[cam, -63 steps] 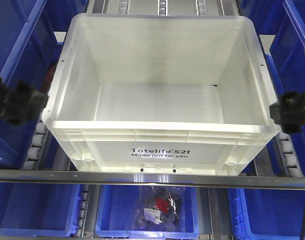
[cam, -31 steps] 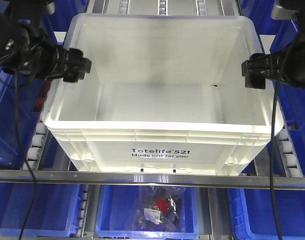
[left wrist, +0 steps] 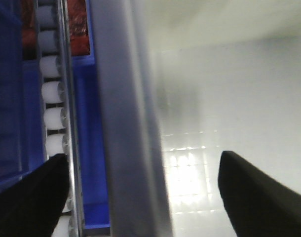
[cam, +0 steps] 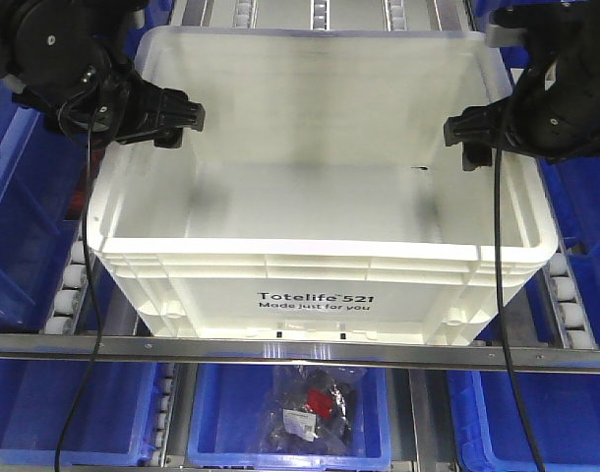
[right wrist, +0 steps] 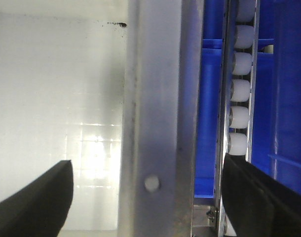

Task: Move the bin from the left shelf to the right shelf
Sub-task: 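Lower both grippers onto the crate's side rims, then close both grippers on the crate's side rims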

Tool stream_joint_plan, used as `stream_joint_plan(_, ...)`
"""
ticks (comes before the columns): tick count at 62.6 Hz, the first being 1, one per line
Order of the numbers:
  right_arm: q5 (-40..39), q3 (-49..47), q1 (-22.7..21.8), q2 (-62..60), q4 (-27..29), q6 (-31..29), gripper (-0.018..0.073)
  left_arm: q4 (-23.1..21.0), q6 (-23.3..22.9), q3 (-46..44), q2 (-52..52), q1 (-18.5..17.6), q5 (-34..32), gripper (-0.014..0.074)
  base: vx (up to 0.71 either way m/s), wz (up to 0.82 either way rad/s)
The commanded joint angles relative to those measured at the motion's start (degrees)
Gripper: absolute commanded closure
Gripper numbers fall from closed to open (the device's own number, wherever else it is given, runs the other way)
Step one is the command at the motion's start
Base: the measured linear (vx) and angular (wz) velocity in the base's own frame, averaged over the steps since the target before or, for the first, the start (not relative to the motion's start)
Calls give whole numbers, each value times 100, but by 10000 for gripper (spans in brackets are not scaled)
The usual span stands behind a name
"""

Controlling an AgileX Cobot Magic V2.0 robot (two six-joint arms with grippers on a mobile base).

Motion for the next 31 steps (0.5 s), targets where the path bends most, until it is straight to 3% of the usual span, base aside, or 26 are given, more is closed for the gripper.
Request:
stream_joint_plan(1,-135,-313,-33,-65,-119,-91,-24,-14,-83,-203,-192,104,-146,21,0,0)
stream_joint_plan(31,60,-526,-33,154,55,-147,-5,-102,-16,-205,-192,139,-186,21,0,0)
